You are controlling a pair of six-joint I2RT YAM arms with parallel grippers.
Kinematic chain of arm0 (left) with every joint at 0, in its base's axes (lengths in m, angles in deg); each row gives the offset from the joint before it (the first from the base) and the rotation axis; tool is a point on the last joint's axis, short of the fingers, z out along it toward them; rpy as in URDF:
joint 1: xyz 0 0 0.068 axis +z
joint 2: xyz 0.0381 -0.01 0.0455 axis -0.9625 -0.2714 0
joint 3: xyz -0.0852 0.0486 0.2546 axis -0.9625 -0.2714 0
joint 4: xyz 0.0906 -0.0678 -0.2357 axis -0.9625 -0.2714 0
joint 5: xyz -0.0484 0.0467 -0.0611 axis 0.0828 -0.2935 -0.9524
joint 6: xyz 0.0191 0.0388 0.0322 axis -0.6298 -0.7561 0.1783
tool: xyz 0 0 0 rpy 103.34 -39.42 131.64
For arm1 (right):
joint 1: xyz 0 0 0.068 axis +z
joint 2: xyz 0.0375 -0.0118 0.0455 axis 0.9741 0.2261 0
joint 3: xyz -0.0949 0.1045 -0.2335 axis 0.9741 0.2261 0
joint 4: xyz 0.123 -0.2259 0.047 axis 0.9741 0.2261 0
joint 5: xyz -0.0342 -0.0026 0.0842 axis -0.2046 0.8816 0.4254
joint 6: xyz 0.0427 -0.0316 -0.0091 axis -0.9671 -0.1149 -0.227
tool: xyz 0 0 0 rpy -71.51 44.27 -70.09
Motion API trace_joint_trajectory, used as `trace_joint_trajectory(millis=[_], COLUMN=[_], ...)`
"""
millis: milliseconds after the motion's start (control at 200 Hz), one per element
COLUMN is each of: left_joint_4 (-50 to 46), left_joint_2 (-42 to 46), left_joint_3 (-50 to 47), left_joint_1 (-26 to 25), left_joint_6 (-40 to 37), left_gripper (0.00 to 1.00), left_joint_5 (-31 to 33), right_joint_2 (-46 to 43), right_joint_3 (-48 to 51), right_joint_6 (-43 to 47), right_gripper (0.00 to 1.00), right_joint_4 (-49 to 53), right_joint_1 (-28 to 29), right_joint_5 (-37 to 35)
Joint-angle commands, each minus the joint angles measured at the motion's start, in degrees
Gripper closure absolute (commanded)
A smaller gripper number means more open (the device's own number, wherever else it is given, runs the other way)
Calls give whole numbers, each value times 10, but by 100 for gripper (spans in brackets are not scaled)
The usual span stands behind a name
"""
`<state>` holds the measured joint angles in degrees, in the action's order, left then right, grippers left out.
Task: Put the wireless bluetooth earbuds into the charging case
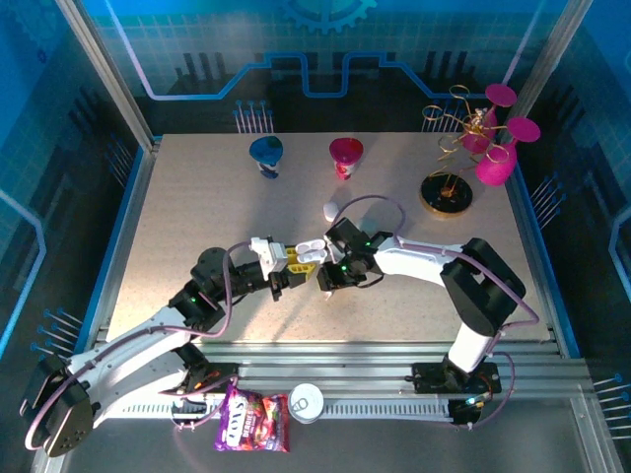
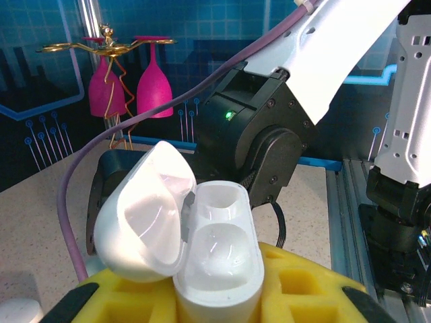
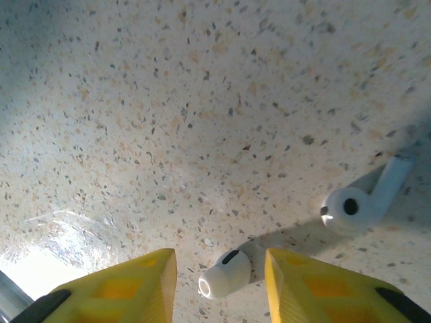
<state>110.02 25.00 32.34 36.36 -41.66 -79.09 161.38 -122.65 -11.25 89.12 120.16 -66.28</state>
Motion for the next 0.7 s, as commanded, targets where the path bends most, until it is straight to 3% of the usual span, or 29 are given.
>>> trace_joint_trajectory(millis=[0, 695], left_joint_4=[4, 9], left_joint_2=[-3, -12], left_joint_3=[8, 6], left_joint_1=[-4, -4], left_joint_6=[-13, -9], left_gripper=[99, 100], left_joint_5=[-2, -6], right_joint_2=[20, 36], right_joint_3=[-8, -12], right_joint_6=[-14, -8], right_gripper=[62, 75], right_joint_4=[21, 31], right_joint_1=[12, 19], right_joint_5=[14, 7])
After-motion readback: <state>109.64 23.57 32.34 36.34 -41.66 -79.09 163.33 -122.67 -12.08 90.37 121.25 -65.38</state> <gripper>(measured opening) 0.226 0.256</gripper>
